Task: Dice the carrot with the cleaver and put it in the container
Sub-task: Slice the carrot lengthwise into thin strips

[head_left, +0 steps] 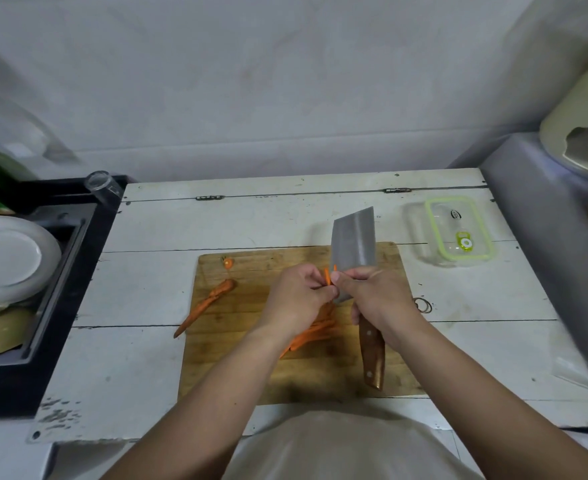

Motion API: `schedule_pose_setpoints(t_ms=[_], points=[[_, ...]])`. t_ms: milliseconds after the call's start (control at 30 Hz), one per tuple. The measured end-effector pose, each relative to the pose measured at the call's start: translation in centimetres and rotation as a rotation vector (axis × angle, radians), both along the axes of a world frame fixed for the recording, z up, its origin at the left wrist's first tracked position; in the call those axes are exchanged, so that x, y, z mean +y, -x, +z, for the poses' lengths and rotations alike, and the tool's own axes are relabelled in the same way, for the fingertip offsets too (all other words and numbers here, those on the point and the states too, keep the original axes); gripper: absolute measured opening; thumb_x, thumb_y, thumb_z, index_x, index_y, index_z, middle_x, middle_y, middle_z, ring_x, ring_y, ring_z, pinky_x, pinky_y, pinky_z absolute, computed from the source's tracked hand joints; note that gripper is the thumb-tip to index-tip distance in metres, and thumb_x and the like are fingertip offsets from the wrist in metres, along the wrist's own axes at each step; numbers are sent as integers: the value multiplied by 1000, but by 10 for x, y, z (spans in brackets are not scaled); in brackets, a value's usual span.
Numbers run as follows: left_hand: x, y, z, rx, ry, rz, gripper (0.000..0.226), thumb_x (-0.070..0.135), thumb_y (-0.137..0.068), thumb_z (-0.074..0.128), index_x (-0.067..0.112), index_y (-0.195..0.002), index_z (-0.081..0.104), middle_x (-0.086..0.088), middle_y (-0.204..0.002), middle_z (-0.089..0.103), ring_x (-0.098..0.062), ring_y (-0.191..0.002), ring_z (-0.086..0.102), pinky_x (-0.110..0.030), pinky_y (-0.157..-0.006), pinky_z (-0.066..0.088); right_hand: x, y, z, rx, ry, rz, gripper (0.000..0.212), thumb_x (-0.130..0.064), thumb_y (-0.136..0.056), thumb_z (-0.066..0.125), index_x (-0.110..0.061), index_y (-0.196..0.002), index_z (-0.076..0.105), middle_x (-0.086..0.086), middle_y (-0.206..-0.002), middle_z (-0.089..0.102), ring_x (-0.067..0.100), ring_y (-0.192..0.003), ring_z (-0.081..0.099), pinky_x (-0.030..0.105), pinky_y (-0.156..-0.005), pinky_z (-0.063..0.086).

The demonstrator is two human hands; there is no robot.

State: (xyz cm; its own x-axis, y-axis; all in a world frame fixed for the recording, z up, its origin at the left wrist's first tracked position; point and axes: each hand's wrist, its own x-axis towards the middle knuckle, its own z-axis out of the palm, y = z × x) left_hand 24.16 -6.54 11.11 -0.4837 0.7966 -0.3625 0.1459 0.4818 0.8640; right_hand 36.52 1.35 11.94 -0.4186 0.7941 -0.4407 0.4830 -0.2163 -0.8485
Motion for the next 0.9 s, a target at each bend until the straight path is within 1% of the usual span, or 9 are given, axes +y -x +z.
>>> schedule_pose_setpoints(t_ms=[100, 167, 233, 333, 400, 500, 600, 733, 900], points=[[-2, 23, -2, 172, 89, -74, 19, 19, -90, 78, 28, -79, 64, 8, -84, 70, -12, -81, 67, -25, -68, 46, 7, -9, 0, -38, -87, 101, 18, -38, -99, 62, -29, -112, 71, -3, -54, 66, 15, -39, 53, 25, -43, 45], [-8, 50, -1, 476, 194, -176, 10, 25, -94, 73, 30, -88, 67, 9, -87, 69, -15, -85, 66, -28, -73, 47, 19, -24, -13, -144, -248, 158, 23, -34, -100, 59, -39, -121, 68, 6, -88, 75, 18, -47, 55, 36, -54, 52], [-15, 66, -7, 729, 224, -281, 5, 26, -98, 67, 27, -94, 69, 7, -91, 70, -17, -87, 65, -31, -73, 48, 31, -44, -29, -266, -417, 181, 33, -25, -99, 60, -41, -127, 66, 7, -115, 70, 22, -64, 60, 37, -67, 56], [-16, 51, -38, 925, 165, -476, 10, 18, -100, 57, 20, -100, 67, 0, -101, 68, -25, -95, 66, -38, -81, 52, 40, -67, -43, -346, -492, 162, 45, -16, -99, 58, -41, -136, 60, 6, -125, 65, 31, -96, 66, 41, -84, 56], [-14, 26, -64, 927, 175, -560, 12, 19, -101, 55, 19, -108, 65, -2, -111, 66, -26, -101, 64, -41, -86, 52, 41, -76, -48, -364, -494, 141, 47, -15, -99, 56, -42, -137, 58, 6, -123, 66, 30, -102, 65, 40, -86, 55], [-14, 10, -88, 778, 206, -501, 26, 35, -103, 55, 23, -126, 62, 4, -125, 60, -19, -117, 55, -39, -99, 48, 39, -85, -53, -345, -493, 125, 44, -14, -98, 56, -38, -134, 62, 4, -124, 65, 29, -101, 65, 42, -88, 55], [-19, 14, -94, 667, 207, -459, 42, 50, -105, 45, 26, -138, 56, 6, -133, 56, -16, -127, 48, -39, -108, 42, 34, -92, -57, -360, -486, 144, 42, -13, -98, 57, -35, -134, 63, 4, -126, 63, 29, -107, 63, 41, -93, 53], [-28, 10, -91, 747, 277, -634, 63, 63, -94, 57, 30, -146, 45, 7, -135, 44, -16, -129, 39, -40, -112, 35, 27, -94, -60, -354, -506, 195, 45, -11, -99, 52, -36, -136, 60, 6, -125, 63, 29, -112, 61, 36, -96, 50], [-27, 9, -93, 675, 227, -414, 43, 53, -99, 57, 29, -134, 56, 10, -130, 53, -14, -126, 45, -38, -108, 39, 21, -97, -59, -329, -537, 253, 51, -9, -100, 48, -33, -145, 52, 5, -119, 61, 29, -112, 58, 40, -97, 50]])
